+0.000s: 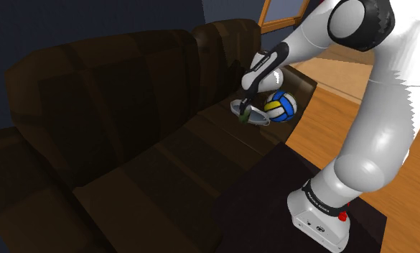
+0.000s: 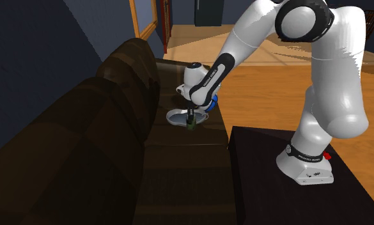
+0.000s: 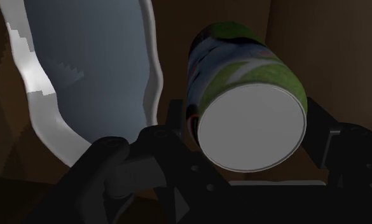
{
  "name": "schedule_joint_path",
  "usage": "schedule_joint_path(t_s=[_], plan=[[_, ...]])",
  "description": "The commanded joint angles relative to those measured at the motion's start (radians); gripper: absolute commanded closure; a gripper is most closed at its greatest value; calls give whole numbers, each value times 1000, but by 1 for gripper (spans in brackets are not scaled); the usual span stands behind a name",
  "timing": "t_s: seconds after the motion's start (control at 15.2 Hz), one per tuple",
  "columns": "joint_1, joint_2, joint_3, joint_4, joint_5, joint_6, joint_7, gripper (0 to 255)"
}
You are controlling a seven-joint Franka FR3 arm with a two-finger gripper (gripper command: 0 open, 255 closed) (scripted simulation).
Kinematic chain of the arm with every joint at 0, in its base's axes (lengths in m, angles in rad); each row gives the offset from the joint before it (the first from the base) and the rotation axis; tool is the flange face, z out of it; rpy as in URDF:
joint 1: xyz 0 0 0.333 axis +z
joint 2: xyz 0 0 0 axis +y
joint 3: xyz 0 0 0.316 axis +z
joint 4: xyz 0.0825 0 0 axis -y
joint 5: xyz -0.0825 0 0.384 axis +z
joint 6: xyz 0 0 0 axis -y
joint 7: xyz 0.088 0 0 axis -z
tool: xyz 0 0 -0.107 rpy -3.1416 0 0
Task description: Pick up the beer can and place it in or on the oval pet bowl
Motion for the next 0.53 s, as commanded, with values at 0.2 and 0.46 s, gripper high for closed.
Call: schedule_joint_path(t_s=[0.2, 0.46], plan=[[13, -62, -17, -2, -22, -59, 10, 255], [22, -109, -28, 0, -40, -106, 19, 255]])
